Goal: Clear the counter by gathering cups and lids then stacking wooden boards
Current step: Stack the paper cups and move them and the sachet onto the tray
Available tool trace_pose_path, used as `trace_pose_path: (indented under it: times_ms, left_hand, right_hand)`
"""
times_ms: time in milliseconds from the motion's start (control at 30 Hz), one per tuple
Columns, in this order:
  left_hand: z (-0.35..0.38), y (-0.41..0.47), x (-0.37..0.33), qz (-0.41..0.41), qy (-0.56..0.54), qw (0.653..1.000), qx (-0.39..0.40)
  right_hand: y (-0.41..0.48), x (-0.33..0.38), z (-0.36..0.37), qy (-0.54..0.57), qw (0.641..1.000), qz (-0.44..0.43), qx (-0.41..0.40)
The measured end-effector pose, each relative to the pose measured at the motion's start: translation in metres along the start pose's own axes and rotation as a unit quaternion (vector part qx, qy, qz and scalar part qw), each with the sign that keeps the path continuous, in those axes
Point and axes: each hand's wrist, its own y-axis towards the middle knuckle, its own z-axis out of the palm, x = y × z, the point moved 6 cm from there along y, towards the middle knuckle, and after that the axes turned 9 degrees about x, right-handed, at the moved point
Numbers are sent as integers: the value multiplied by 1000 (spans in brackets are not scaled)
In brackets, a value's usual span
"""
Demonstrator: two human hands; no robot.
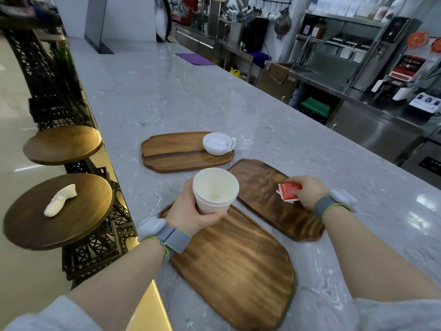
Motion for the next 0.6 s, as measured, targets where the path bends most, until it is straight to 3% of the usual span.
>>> trace_pose_path:
  times_ms: [333, 500, 600]
  left_hand:
    - [0, 0, 3, -13, 5, 1000, 4]
    - [2, 0, -1, -15, -2, 1000, 7]
    - [1, 0, -1, -15, -1, 1000, 4]
  right_hand:
    - [2, 0, 7, -47, 997, 4, 53]
    - [-6, -2, 2, -31, 1000, 3, -1]
    - [-12, 1, 1, 43, 998, -18, -35]
